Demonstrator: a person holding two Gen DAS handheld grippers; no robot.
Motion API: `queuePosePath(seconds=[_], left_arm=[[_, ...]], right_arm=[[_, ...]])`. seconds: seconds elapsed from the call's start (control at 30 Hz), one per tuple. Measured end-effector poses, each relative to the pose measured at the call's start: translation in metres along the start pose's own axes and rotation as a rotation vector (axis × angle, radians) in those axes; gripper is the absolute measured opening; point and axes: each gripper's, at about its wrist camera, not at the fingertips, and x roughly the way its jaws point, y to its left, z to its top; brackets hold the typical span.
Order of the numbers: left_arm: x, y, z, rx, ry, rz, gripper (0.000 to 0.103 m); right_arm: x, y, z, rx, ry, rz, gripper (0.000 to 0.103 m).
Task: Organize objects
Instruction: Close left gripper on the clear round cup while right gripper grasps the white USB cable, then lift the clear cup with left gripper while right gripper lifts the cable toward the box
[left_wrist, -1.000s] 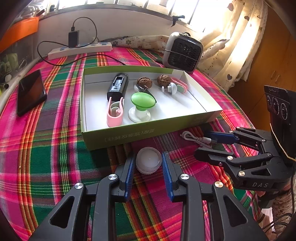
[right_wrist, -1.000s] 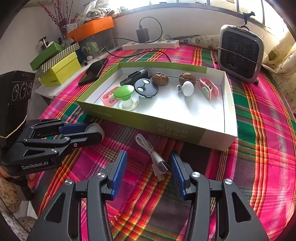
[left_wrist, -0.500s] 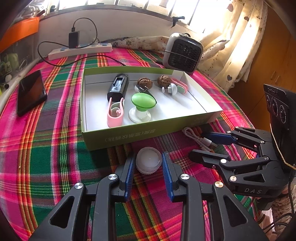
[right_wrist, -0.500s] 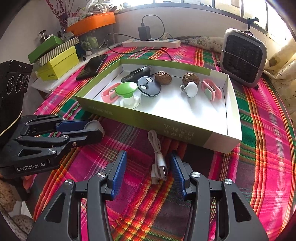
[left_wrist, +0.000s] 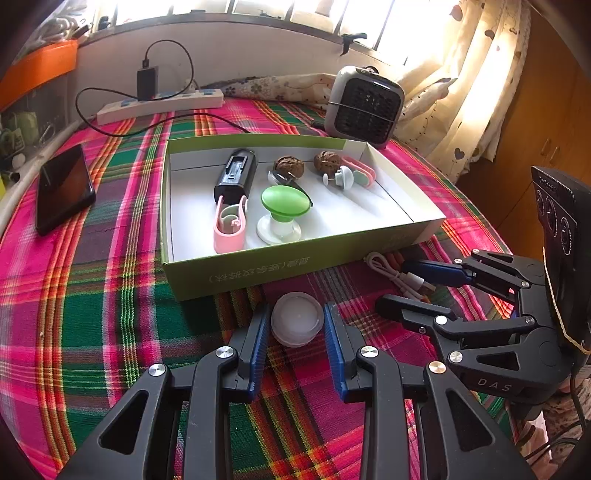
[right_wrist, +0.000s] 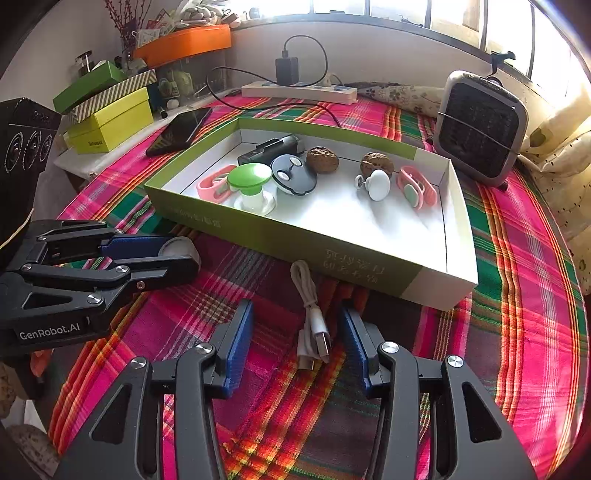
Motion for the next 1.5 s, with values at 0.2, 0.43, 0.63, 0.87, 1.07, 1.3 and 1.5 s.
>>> queuePosePath(seconds=[0.2,0.43,0.63,0.87,1.07,1.3,1.5], left_arm=[[0.001,-0.003,0.000,0.004,-0.001,0.005,0.027],[0.002,-0.005,0.000,0.002,-0.002,0.006,0.027],[0.002,-0.006,-0.001,0.003,-0.002,0.008,0.027],[0.002,-0.007,-0.001,0.003,-0.003,0.012,0.027],[0.003,-0.009,0.000,0.005,-0.003,0.014,0.027],[0.003,-0.013,-0.001,0.004,-0.003,0.017,0.027],[0.004,-0.017,-0.001,0.006,-0.003,0.019,0.027]], right_arm=[[-0.003,-0.005,-0.002,0.013,-0.005,-0.012,0.030],[-0.004,-0.003,-0.002,0.008,-0.007,-0.006,0.019],[-0.004,-0.003,-0.003,0.008,-0.007,-0.004,0.016],[-0.004,-0.003,-0.003,0.009,-0.008,-0.001,0.016],[-0.007,-0.003,-0.005,0.020,-0.008,0.008,0.016],[-0.007,-0.006,-0.006,0.032,-0.010,0.014,0.016],[-0.009,-0.006,-0.007,0.042,-0.012,0.020,0.016]])
